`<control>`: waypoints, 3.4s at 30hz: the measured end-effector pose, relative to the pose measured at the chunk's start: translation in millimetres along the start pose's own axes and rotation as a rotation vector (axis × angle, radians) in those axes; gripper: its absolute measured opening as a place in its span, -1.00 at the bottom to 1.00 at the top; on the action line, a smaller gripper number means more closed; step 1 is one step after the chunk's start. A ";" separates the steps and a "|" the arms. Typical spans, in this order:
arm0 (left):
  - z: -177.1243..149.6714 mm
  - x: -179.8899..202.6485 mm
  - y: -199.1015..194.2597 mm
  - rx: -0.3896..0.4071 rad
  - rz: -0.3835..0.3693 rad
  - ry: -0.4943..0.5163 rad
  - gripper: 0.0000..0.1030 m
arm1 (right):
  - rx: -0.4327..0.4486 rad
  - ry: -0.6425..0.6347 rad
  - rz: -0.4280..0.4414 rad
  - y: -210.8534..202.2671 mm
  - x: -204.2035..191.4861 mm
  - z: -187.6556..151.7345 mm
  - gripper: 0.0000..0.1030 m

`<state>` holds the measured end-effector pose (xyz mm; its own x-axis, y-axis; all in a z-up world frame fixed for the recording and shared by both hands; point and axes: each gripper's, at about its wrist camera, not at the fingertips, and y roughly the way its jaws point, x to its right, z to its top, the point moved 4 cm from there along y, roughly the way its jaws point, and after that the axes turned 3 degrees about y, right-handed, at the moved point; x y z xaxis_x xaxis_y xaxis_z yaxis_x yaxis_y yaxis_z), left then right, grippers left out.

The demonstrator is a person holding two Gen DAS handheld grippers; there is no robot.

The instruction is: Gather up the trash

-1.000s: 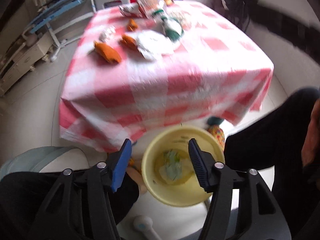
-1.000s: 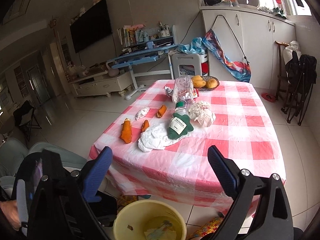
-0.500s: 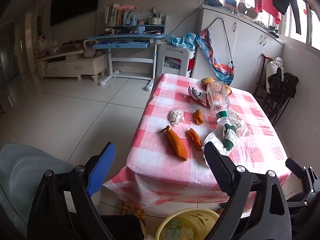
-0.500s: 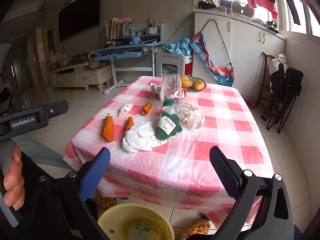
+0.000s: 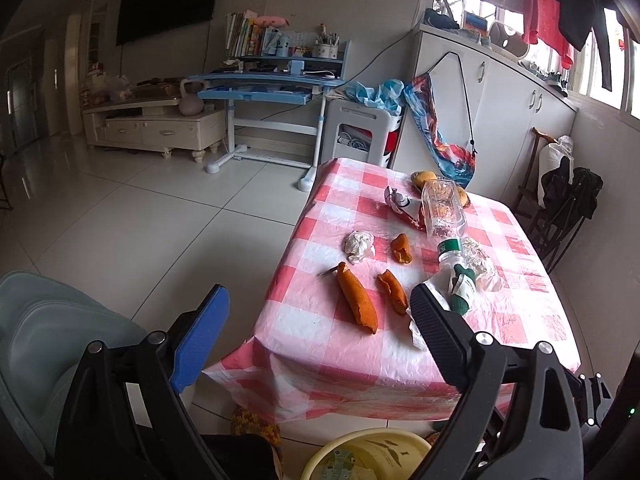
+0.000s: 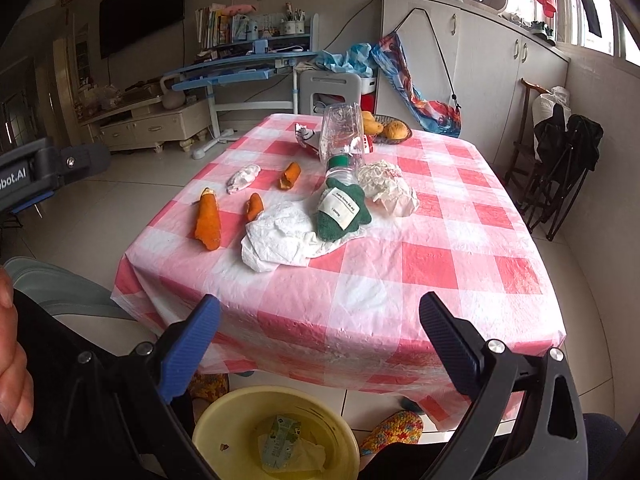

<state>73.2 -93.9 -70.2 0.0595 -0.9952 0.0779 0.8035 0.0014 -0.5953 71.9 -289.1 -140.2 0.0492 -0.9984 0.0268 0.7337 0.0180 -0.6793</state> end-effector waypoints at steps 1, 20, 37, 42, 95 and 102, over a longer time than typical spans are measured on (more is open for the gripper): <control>-0.1 0.5 0.2 0.000 -0.001 0.000 0.72 | -0.004 -0.003 -0.002 0.4 -0.5 -1.2 0.85; -3.5 10.6 2.4 0.005 -0.004 0.036 0.74 | -0.023 -0.016 -0.010 1.7 -8.0 -7.4 0.85; -8.8 19.0 2.6 0.009 -0.006 0.073 0.75 | -0.020 -0.010 -0.011 0.3 -4.7 -6.2 0.85; -8.7 19.0 2.5 0.009 -0.006 0.073 0.75 | -0.019 -0.010 -0.011 0.2 -4.5 -6.0 0.85; -11.8 25.2 2.7 0.012 -0.011 0.096 0.75 | -0.003 -0.010 -0.020 -5.2 -5.5 -0.3 0.85; -11.8 25.6 2.7 0.012 -0.012 0.095 0.75 | -0.003 -0.014 -0.020 -5.5 -6.1 -0.1 0.85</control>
<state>70.0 -120.5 -79.3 -0.0058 -0.9999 0.0087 0.8106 -0.0098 -0.5855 67.5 -283.1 -136.8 0.0444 -0.9977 0.0507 0.7327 -0.0020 -0.6806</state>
